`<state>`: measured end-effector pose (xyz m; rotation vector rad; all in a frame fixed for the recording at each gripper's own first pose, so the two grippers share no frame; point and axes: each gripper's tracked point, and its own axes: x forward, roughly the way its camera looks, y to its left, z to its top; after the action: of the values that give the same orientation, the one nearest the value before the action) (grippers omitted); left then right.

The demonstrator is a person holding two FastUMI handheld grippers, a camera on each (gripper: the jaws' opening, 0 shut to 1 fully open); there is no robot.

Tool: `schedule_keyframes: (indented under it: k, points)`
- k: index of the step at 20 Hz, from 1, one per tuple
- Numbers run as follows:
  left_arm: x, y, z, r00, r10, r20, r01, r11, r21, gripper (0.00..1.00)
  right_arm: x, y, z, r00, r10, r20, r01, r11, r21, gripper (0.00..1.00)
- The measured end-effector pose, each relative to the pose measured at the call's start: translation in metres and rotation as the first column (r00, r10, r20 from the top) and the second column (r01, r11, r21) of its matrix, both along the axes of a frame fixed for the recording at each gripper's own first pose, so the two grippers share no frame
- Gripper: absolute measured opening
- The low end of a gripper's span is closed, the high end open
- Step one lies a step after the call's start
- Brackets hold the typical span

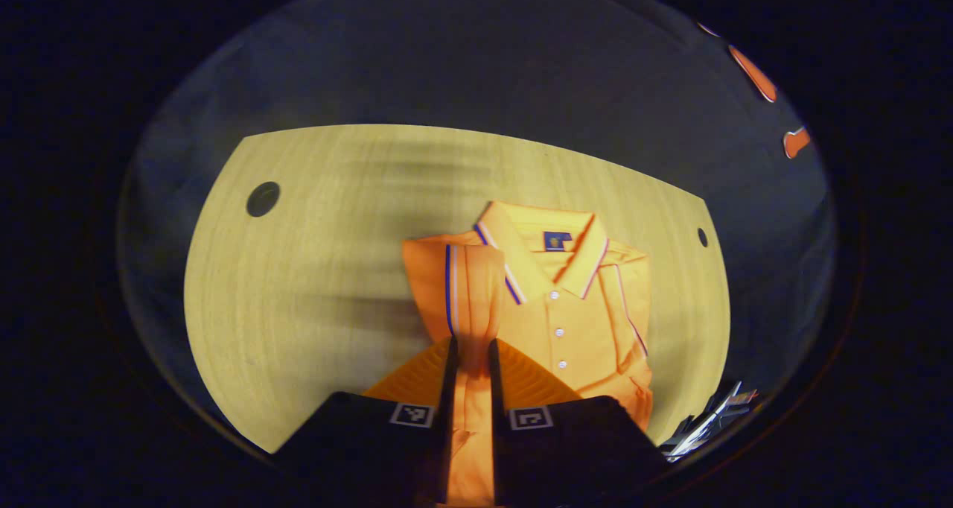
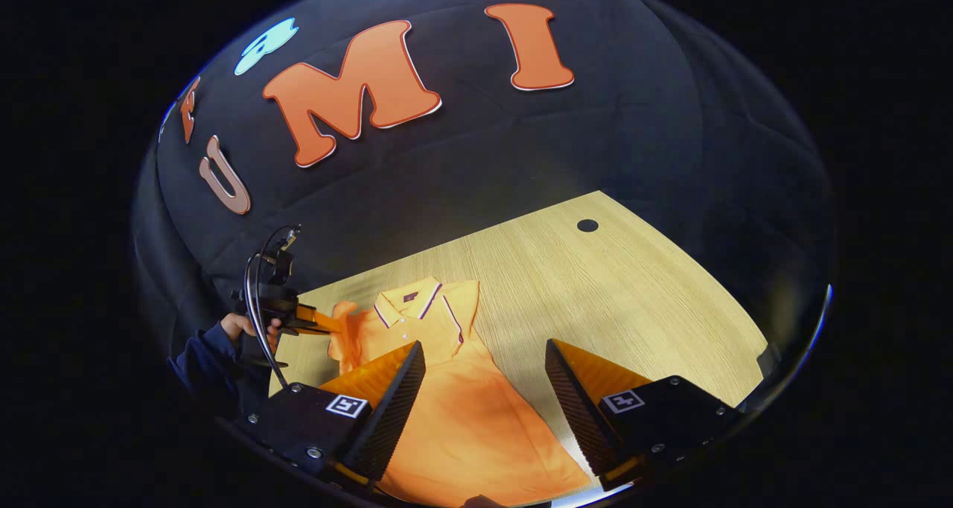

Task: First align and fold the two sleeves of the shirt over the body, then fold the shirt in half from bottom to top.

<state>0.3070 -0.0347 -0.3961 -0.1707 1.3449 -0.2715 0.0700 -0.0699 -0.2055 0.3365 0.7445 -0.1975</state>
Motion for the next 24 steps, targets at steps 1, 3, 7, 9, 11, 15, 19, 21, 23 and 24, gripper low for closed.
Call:
schedule_keyframes:
  k: [1,3,7,9,11,15,19,21,23,24]
  points:
    - [0.000,-0.018,0.008,0.999,-0.026,0.027,0.028,0.998,-0.053,0.28,0.000,-0.002,0.001,1.000,0.003,0.002,-0.003,1.000,-0.001,0.99]
    - [-0.006,-0.043,0.025,0.995,-0.071,0.073,0.080,0.989,-0.126,0.50,0.002,-0.006,0.002,1.000,0.007,0.003,-0.007,1.000,-0.003,0.99]
    - [-0.010,-0.035,0.047,0.975,-0.114,0.192,0.127,0.990,-0.057,0.80,0.008,-0.012,0.007,0.999,0.021,0.026,-0.020,1.000,-0.017,0.99]
    - [-0.019,-0.028,0.063,0.960,-0.126,0.249,0.134,0.991,-0.017,0.87,0.014,-0.013,0.011,0.999,0.032,0.043,-0.031,0.999,-0.028,0.99]
    - [-0.026,-0.021,0.084,0.941,-0.126,0.315,0.129,0.992,0.011,0.89,0.020,-0.013,0.018,0.996,0.057,0.071,-0.054,0.997,-0.051,0.99]
    - [-0.047,-0.016,0.130,0.893,-0.094,0.441,0.087,0.996,0.037,0.92,0.029,-0.017,0.037,0.982,0.119,0.147,-0.100,0.986,-0.131,0.99]
    - [-0.066,-0.013,0.180,0.809,-0.046,0.586,0.020,0.999,0.051,0.96,0.029,-0.007,0.058,0.949,0.212,0.234,-0.163,0.964,-0.212,0.99]
    - [-0.074,-0.009,0.209,0.750,-0.030,0.661,-0.011,0.998,0.057,0.98,0.028,0.002,0.068,0.927,0.265,0.267,-0.199,0.947,-0.250,0.99]
    - [-0.084,0.004,0.230,0.689,0.002,0.725,-0.059,0.997,0.054,0.98,0.028,0.012,0.076,0.899,0.320,0.299,-0.238,0.930,-0.279,0.98]
    - [-0.094,0.011,0.242,0.658,0.014,0.753,-0.086,0.995,0.056,0.98,0.028,0.016,0.079,0.887,0.342,0.311,-0.250,0.921,-0.298,0.98]
